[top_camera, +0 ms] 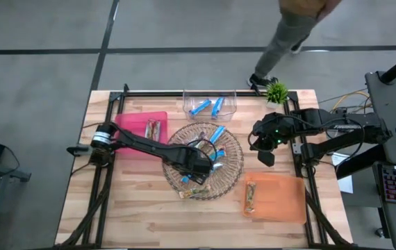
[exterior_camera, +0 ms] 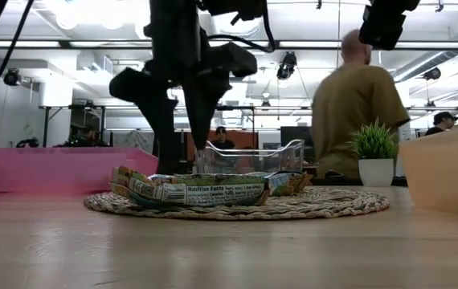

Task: Pick and place Granola Bars by type
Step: Put the red granola bar into the red bin

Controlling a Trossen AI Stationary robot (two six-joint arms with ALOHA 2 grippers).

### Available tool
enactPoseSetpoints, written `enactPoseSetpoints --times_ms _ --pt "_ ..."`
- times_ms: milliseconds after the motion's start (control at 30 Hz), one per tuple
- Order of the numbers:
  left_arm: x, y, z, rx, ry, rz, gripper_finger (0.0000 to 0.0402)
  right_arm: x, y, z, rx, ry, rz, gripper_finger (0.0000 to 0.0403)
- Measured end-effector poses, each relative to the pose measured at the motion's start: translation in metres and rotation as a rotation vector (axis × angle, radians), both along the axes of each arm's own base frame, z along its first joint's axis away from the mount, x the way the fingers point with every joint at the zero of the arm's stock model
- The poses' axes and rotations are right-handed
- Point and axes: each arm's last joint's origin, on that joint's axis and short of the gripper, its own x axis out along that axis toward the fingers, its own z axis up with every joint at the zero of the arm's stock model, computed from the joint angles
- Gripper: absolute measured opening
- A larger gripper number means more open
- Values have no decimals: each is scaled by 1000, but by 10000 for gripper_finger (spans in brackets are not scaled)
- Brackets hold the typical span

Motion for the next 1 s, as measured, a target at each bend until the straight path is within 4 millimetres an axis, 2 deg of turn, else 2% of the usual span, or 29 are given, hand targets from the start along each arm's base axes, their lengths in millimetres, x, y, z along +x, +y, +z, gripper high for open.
enactPoseSetpoints --times_ms 333,667,1000 --pt "10 -2 -29 16 48 -2 215 0 0 0 19 6 -19 8" --pt "14 -1 -46 28 93 0 215 0 0 0 49 11 -53 8" --pt "14 -1 -49 29 99 -3 213 0 0 0 48 11 -52 9"
